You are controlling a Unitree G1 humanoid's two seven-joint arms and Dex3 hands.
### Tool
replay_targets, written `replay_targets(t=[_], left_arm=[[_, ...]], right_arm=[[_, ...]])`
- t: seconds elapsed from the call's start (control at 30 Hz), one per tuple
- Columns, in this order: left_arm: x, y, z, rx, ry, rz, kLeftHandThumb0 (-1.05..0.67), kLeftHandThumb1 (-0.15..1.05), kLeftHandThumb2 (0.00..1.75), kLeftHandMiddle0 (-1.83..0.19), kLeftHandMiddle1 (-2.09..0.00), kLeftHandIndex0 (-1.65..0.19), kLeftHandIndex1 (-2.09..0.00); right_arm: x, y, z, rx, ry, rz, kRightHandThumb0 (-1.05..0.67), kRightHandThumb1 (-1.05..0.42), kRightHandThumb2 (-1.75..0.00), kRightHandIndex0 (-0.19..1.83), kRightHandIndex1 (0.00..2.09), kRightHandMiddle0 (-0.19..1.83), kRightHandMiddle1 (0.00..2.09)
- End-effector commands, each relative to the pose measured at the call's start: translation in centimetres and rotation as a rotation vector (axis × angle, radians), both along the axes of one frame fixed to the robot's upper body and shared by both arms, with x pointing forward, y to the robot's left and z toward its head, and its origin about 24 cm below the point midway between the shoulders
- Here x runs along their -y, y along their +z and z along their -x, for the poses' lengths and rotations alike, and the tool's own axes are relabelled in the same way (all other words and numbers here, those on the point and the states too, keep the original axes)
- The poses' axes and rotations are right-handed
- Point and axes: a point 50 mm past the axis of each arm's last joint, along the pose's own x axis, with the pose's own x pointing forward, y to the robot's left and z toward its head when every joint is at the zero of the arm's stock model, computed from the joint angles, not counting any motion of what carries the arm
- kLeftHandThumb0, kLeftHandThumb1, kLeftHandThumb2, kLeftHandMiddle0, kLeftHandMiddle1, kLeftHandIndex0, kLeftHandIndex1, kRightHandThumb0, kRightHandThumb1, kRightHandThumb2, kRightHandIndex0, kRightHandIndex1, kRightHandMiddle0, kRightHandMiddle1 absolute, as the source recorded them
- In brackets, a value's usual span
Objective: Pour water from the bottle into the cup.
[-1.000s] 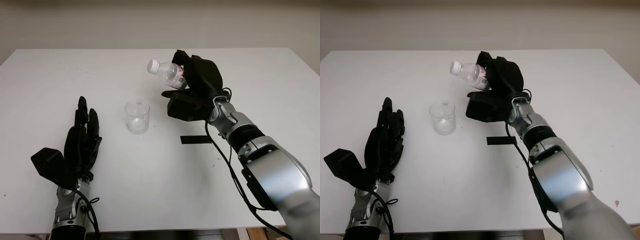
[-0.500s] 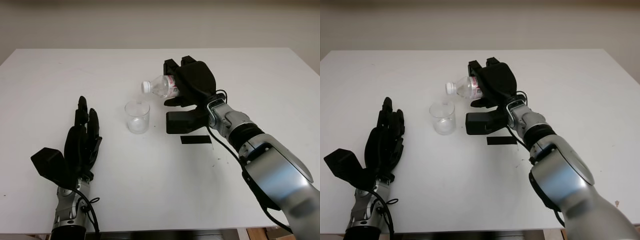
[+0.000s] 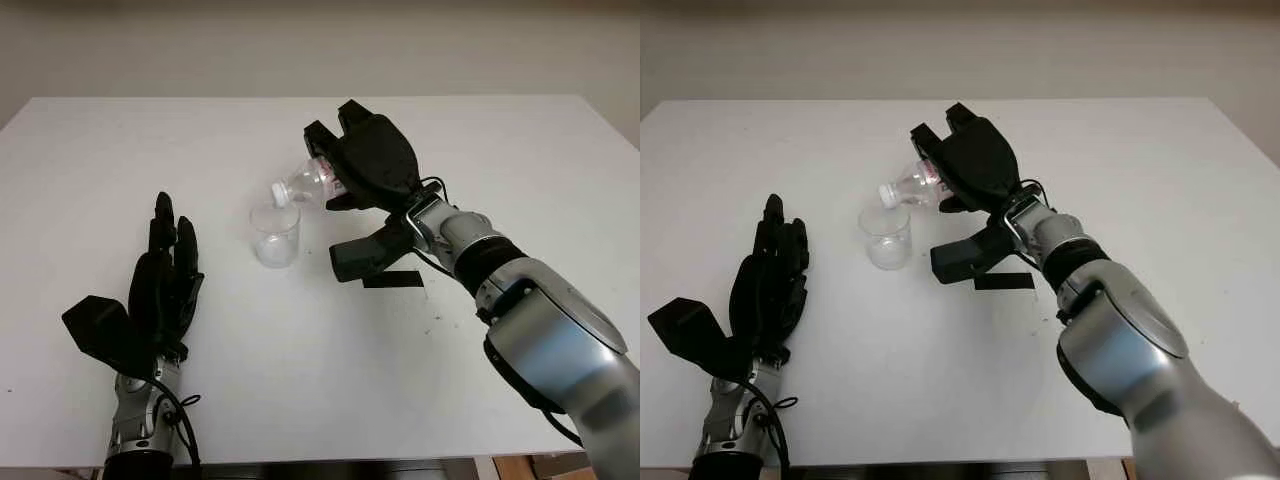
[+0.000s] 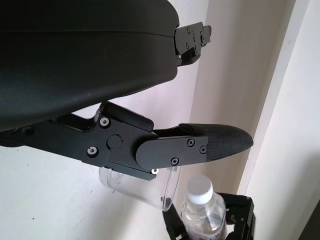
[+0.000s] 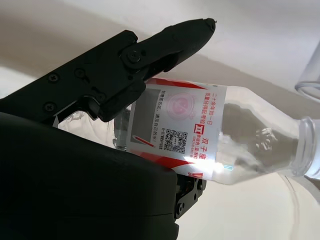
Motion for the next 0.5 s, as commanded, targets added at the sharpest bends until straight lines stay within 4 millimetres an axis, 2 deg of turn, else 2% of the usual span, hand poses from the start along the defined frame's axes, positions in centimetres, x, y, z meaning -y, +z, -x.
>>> replay_targets(t=[0.0, 0.03, 0.1, 0.17, 0.27, 0.47], left_arm=[[0.44, -2.49, 1.22, -0.100, 0.003, 0.035, -0.76, 1.05, 0.48, 0.19, -0.04, 0.19, -0.05], [0.47, -2.53, 1.26, -0.102, 0.004, 0.038, -0.76, 1.05, 0.48, 0.19, -0.04, 0.19, -0.05], [0.52, -2.57, 1.32, -0.104, 0.005, 0.040, -0.76, 1.05, 0.47, 0.19, -0.04, 0.19, -0.05], [0.55, -2.59, 1.34, -0.105, 0.005, 0.037, -0.77, 1.05, 0.47, 0.19, -0.04, 0.19, -0.05], [0.56, -2.61, 1.34, -0.107, 0.006, 0.035, -0.78, 1.05, 0.48, 0.19, -0.04, 0.19, -0.05], [0.62, -2.72, 1.35, -0.112, 0.005, 0.043, -0.77, 1.05, 0.49, 0.19, -0.03, 0.19, -0.03]], right_arm=[[-0.66, 1.40, -0.19, 0.075, 0.012, 0.022, -0.51, -1.05, -0.15, 1.15, 2.09, 0.43, 1.67], [-0.77, 1.43, -0.17, 0.091, 0.014, 0.034, -0.52, -1.05, -0.17, 1.16, 2.09, 0.44, 1.74], [-0.96, 1.50, -0.11, 0.131, 0.019, 0.072, -0.52, -1.05, -0.16, 1.16, 2.09, 0.38, 1.66], [-1.08, 1.57, -0.05, 0.156, 0.029, 0.090, -0.53, -1.04, -0.09, 1.16, 2.09, 0.40, 1.42], [-1.16, 1.63, 0.04, 0.174, 0.046, 0.089, -0.52, -1.03, -0.06, 1.15, 2.09, 0.44, 1.25], [-1.31, 1.71, 0.13, 0.187, 0.061, 0.079, -0.54, -1.05, -0.07, 1.13, 2.09, 0.47, 1.23]])
